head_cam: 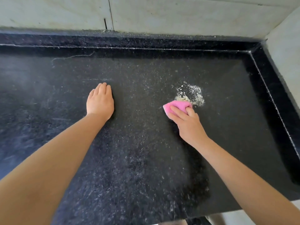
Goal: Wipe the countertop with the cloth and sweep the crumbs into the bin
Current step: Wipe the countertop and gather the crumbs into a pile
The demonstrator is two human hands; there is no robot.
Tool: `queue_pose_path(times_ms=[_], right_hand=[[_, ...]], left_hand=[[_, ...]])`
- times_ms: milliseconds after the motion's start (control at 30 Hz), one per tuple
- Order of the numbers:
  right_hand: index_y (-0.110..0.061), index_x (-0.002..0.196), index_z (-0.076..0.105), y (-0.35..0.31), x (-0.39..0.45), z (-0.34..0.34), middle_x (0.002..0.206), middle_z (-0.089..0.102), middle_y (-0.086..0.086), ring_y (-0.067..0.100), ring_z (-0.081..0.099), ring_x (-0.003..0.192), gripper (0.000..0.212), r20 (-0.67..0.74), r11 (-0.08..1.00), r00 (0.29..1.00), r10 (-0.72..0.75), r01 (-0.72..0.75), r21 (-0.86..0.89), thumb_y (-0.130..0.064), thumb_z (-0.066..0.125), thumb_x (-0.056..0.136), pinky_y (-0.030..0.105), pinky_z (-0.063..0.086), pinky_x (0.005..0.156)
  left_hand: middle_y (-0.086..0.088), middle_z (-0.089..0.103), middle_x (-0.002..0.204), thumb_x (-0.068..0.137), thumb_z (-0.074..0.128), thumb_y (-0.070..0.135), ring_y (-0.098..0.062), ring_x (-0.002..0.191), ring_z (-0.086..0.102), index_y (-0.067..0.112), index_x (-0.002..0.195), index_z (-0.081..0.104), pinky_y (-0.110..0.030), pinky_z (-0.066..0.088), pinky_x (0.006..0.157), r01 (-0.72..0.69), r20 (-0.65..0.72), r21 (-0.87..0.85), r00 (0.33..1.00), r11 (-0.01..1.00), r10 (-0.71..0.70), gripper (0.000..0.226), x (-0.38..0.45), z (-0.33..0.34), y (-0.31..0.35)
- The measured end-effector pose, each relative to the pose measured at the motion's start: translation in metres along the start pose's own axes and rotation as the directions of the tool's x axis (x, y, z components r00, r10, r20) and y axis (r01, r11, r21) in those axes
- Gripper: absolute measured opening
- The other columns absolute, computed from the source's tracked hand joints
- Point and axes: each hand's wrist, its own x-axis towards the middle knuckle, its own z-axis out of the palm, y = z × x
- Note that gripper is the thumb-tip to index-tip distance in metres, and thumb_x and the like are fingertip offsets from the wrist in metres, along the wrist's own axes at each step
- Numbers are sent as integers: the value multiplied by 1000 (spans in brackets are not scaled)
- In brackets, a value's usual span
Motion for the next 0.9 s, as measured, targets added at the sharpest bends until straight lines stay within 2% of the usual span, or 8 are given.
queue_pose_path(times_ms=[67,167,300,400,567,700,800,900], right_hand=[[-9,103,67,-3,3,-5,107,68,8,23,29,78,57,-69,997,997,-40,45,64,17,51,55,35,43,57],[-8,105,67,-19,-17,-15,108,68,6,21,27,74,53,-109,971,972,-211,221,92,14,34,69,29,34,69],[-17,114,58,-11,-55,-10,115,65,-1,20,30,76,57,-25,946,951,-309,310,94,9,19,83,32,45,58],[-20,117,46,12,-51,3,127,45,-15,21,29,78,53,7,946,948,-318,317,68,7,28,75,36,47,61],[-11,111,58,3,0,4,105,69,8,22,27,75,52,-43,981,983,-177,180,71,7,34,69,32,41,63],[-7,101,70,-76,-2,-7,105,69,6,20,30,75,49,-139,965,976,-168,192,179,7,36,68,25,32,56],[-11,107,67,-135,-17,-5,110,67,1,20,34,79,49,-41,952,976,-216,219,214,-1,40,68,24,34,52],[-15,116,61,-149,-10,5,117,62,-2,20,33,82,64,115,980,980,-164,148,135,-5,68,53,26,37,52]], left_hand=[[-19,34,142,95,34,7,-32,134,26,-6,127,40,-38,19,110,-33,-4,-23,999,999,33,36,-9,-3,2],[-18,32,145,96,37,8,-32,136,24,-6,133,37,-37,17,111,-144,10,-49,989,988,145,39,-35,-8,-3],[-32,51,123,84,46,-2,-48,116,48,-18,114,51,-52,37,96,-254,5,-42,967,966,255,34,-78,-3,-31],[-34,55,116,79,47,0,-51,109,52,-20,108,54,-53,36,93,-217,19,-9,976,976,218,36,-99,8,-48],[-31,46,130,88,44,-1,-45,124,39,-17,119,48,-45,21,105,-170,-9,-54,985,984,170,35,-104,18,-55],[-31,49,127,86,43,1,-46,122,42,-17,117,49,-46,24,104,-172,-15,-67,985,983,171,37,-105,18,-53],[-31,54,120,83,41,4,-46,116,48,-18,112,53,-46,29,99,-174,-14,-56,985,983,173,38,-104,18,-53],[-31,56,118,83,41,5,-46,113,51,-18,111,54,-47,30,97,-183,-35,-27,983,983,182,38,-104,18,-53]])
